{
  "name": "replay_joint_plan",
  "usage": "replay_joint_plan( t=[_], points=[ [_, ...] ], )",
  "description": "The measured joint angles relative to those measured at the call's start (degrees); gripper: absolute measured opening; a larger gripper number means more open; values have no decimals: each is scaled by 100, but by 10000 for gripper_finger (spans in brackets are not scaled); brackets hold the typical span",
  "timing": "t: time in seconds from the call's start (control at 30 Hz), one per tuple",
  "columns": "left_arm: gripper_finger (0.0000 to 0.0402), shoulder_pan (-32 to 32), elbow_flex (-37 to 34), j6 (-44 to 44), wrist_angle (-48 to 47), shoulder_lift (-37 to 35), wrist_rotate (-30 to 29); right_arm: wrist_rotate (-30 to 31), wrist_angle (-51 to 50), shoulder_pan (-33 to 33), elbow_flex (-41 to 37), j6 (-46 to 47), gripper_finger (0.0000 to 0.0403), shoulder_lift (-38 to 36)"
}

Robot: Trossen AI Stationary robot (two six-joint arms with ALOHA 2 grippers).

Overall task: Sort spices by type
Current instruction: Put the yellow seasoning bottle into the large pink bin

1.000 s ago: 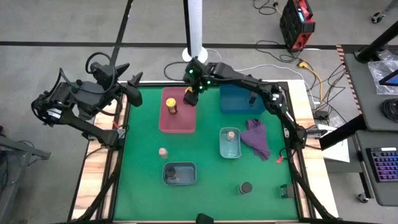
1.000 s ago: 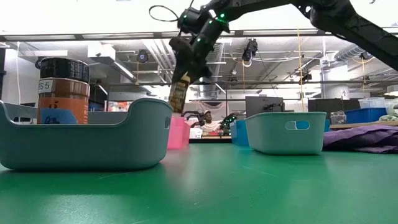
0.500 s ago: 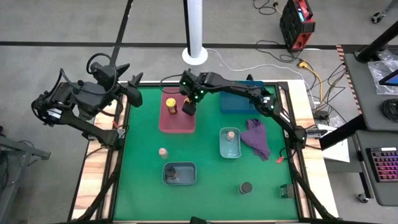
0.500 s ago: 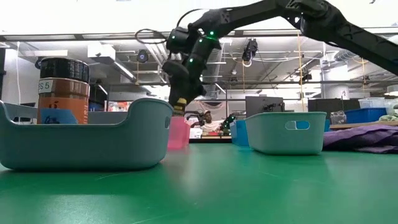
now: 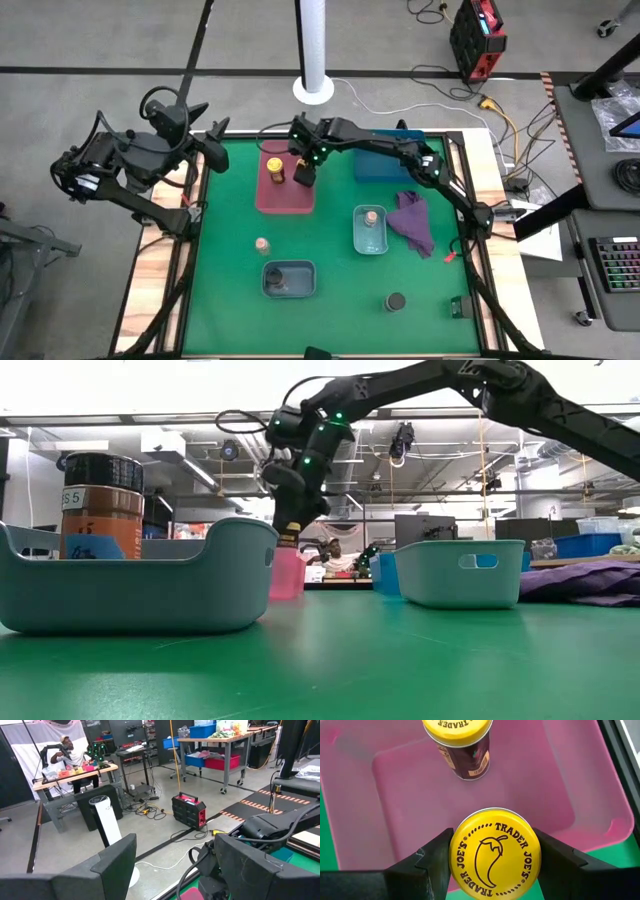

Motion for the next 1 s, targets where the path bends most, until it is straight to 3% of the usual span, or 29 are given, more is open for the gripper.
replay_joint_plan(
  t=[0.63, 1.0],
  points=[
    [252, 4, 0, 67, 2, -2, -6, -16, 198, 35, -308, -110, 237, -4],
    [252, 4, 0, 103, 2, -2, -9, -2, 276, 35, -316, -83, 312, -2]
  ],
)
